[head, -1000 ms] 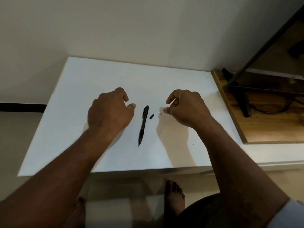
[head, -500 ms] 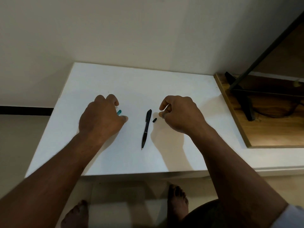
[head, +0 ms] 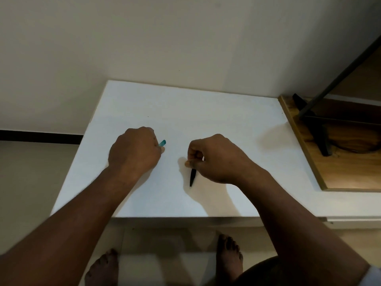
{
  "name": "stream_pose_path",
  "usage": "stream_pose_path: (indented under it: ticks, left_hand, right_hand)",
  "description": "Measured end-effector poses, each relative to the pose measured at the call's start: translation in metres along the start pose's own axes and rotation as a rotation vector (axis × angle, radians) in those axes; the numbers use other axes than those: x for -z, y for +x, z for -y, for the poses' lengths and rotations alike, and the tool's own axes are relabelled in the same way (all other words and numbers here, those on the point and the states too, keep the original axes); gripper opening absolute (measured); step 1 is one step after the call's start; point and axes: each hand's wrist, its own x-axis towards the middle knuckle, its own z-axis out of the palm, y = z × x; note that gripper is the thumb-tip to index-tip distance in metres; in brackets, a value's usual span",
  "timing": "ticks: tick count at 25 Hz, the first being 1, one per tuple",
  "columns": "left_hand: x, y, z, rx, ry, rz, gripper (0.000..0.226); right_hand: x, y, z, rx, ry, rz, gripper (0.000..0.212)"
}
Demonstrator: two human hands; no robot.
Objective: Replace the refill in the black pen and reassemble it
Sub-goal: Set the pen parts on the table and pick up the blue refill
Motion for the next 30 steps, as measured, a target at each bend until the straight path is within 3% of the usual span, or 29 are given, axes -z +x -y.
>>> stream_pose_path:
  ticks: [7, 11, 15, 17, 21, 25, 30]
  left_hand:
    - [0.004, -0.003, -0.004, -0.012, -0.079, 0.002, 0.022]
    - [0.013, -0.002, -0.012, 0.015, -0.399, 0.022, 0.018]
    - [0.018, -0.005, -0.020, 0.100, -0.854, 0.176, 0.024]
    - [0.019, -0.007, -0.022, 0.155, -1.022, 0.239, 0.025]
    - [0.018, -0.008, -0.027, 0.262, -1.281, 0.285, 0.017]
    - [0.014, -0.011, -0.028, 0.322, -1.413, 0.277, 0.026]
    - [0.013, -0.008, -0.028, 0.340, -1.429, 0.189, 0.035]
  right_hand:
    - [0.002, 0.001, -0.007, -0.082, 0.015, -0.121, 0.016]
    - [0.011, 0.003, -0.015, -0.126, 0.049, -0.202, 0.014]
    - [0.026, 0.003, -0.029, -0.229, 0.196, -0.415, 0.016]
    - [0.027, 0.003, -0.028, -0.262, 0.309, -0.444, 0.017]
    - [0.021, 0.004, -0.012, -0.240, 0.588, -0.288, 0.017]
    - [0.016, 0.003, 0.000, -0.169, 0.820, -0.076, 0.024]
    - [0.019, 0.003, 0.001, -0.169, 1.017, -0.041, 0.021]
